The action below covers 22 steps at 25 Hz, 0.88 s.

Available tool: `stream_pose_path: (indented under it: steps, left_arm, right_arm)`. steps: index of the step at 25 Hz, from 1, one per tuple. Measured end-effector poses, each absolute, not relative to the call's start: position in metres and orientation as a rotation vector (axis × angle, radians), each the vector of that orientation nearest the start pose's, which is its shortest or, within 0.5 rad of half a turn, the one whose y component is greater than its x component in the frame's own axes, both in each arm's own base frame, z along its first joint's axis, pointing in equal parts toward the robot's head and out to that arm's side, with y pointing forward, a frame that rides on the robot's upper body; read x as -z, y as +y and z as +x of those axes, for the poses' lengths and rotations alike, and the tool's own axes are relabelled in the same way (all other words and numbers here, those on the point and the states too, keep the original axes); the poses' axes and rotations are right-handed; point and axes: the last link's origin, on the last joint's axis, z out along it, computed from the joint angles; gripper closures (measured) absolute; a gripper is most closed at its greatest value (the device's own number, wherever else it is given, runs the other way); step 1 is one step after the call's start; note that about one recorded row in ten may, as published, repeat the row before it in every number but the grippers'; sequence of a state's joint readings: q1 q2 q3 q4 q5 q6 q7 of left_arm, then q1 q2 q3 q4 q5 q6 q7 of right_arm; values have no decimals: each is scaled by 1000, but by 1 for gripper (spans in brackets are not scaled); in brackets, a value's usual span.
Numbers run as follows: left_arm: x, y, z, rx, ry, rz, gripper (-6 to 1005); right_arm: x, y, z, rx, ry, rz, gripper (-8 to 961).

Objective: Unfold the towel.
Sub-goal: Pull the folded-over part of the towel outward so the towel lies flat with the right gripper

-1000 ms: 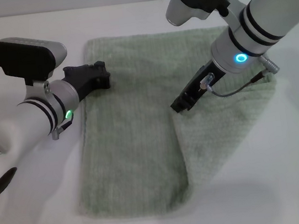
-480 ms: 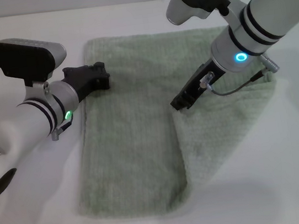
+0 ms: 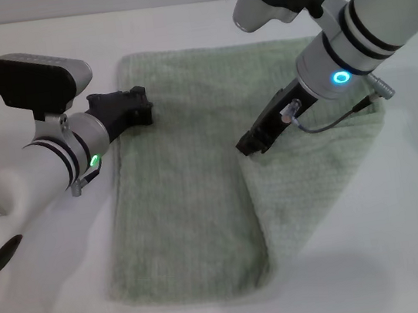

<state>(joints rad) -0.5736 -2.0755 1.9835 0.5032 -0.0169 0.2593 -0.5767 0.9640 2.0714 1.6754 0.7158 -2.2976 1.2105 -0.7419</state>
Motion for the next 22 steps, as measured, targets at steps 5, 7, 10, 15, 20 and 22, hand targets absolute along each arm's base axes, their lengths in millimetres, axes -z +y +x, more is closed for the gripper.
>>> stream_pose_path:
  steps: [5,7,10,15,20,22]
  left_arm:
    - [93,392,-267,335,-850,-2051,1001]
    - [92,393,-267,335,-850,-2051,1001]
    - [92,393,-266,334,-850,-2051,1001]
    - [92,391,-265,335,-851,-2049,1001]
    - [91,391,-265,336,-852,-2048,1001]
    - [91,391,-266,335,-853,-2047,1001]
  right_arm:
    - [79,395,135,359,831,-2823,903]
    - [78,395,136,372,829,-2822,903]
    - [77,393,135,382,830,-2827,902]
    - [72,389,132,378,829,-2837,902]
    - [64,383,128,389,827,-2851,902]
    - [63,381,128,394,834,-2856,902]
